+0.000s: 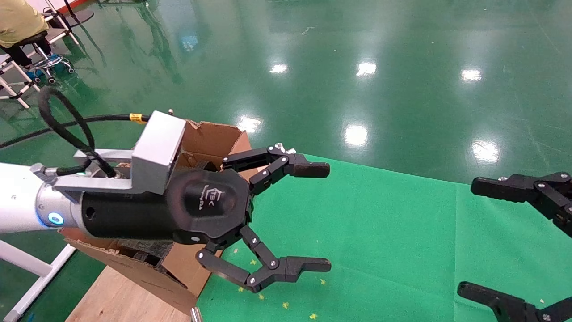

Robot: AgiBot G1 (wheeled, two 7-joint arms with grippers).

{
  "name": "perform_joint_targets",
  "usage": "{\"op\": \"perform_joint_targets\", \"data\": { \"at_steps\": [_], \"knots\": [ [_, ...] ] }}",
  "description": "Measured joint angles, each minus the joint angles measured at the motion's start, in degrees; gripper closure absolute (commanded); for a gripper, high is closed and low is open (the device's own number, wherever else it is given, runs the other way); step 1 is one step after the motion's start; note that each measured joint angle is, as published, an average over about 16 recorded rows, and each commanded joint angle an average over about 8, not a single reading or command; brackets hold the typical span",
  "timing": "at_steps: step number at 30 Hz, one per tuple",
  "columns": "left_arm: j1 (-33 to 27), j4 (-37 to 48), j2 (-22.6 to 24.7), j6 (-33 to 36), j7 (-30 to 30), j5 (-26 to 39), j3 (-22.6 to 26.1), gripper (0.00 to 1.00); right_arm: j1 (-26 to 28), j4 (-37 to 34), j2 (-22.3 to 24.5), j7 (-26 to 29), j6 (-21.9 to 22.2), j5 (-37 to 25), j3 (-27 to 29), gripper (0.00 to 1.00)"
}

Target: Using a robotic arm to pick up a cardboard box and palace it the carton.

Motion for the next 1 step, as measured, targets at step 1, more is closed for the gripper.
{"op": "perform_joint_targets", "data": {
  "at_steps": [1],
  "knots": [
    [0.00,0.00,0.00,0.00,0.00,0.00,0.00,0.00,0.01,0.04,-0.03,0.03,-0.05,-0.04,0.03,0.00]
  ]
}}
